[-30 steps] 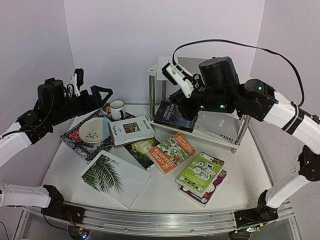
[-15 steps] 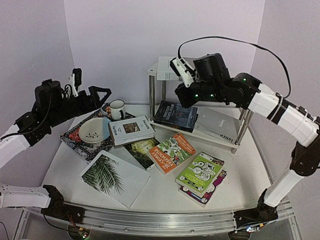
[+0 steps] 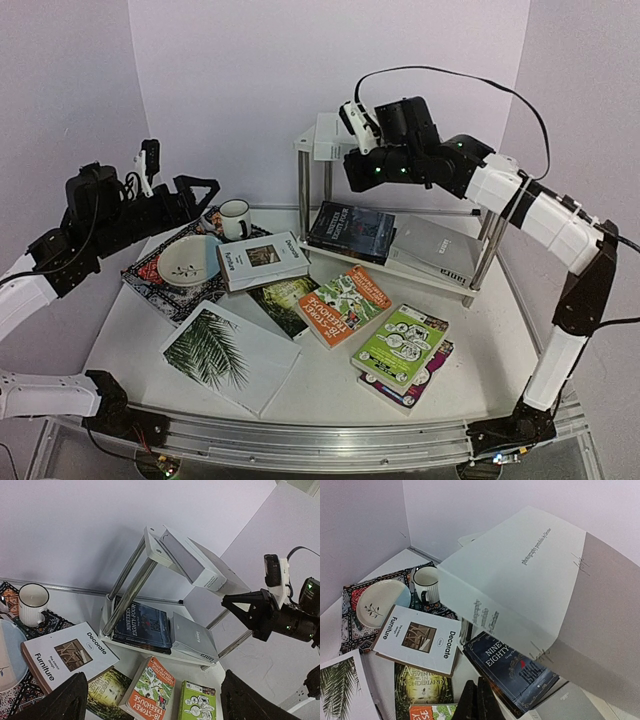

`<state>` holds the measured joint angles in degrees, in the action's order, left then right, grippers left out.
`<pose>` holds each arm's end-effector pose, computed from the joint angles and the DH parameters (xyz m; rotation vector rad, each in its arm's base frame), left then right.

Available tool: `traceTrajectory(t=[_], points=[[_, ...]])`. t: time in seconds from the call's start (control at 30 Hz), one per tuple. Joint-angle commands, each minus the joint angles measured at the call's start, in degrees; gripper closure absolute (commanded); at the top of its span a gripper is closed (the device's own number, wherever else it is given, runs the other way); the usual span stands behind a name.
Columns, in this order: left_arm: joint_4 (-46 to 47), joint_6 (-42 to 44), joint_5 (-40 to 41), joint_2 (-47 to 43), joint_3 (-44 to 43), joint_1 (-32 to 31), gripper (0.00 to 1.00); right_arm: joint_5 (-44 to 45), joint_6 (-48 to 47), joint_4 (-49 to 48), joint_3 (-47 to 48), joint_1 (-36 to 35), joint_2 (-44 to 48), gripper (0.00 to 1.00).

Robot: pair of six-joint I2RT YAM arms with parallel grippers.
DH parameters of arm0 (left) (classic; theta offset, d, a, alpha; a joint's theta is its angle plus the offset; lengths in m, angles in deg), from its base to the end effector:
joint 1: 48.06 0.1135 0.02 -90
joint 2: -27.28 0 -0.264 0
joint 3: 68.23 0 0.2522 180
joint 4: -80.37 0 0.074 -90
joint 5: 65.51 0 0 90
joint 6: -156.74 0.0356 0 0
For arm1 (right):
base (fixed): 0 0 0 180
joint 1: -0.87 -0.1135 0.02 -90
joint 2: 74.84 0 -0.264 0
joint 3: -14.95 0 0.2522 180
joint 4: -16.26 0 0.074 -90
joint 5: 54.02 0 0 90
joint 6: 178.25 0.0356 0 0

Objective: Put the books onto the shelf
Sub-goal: Adjust the book on the shelf.

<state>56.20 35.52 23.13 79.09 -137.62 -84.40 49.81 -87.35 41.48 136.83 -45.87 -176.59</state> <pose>0.1655 -0.1228 0.3846 0.0977 1.7659 -0.8937 0.2931 0.2991 0.4491 -0.4782 1.6052 0.4304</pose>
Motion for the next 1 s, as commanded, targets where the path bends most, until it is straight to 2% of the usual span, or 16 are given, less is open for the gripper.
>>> traceTrajectory(t=[0.0,0.53,0.97], points=[[2.2,2.0,0.8,-0.2,-0.6,-0.1,0.06,-1.7,2.5,-2.9,5.1,1.5,-3.6,1.00],[2.1,0.5,6.8,1.4,-0.5,-0.1,0.07,-2.1,3.2,-5.9,17.3,4.7,-14.9,1.00],[1.7,-0.7,8.7,0.8,1.0,-0.1,0.07,2.9,1.8,-9.8,26.0,5.6,-23.6,1.00]])
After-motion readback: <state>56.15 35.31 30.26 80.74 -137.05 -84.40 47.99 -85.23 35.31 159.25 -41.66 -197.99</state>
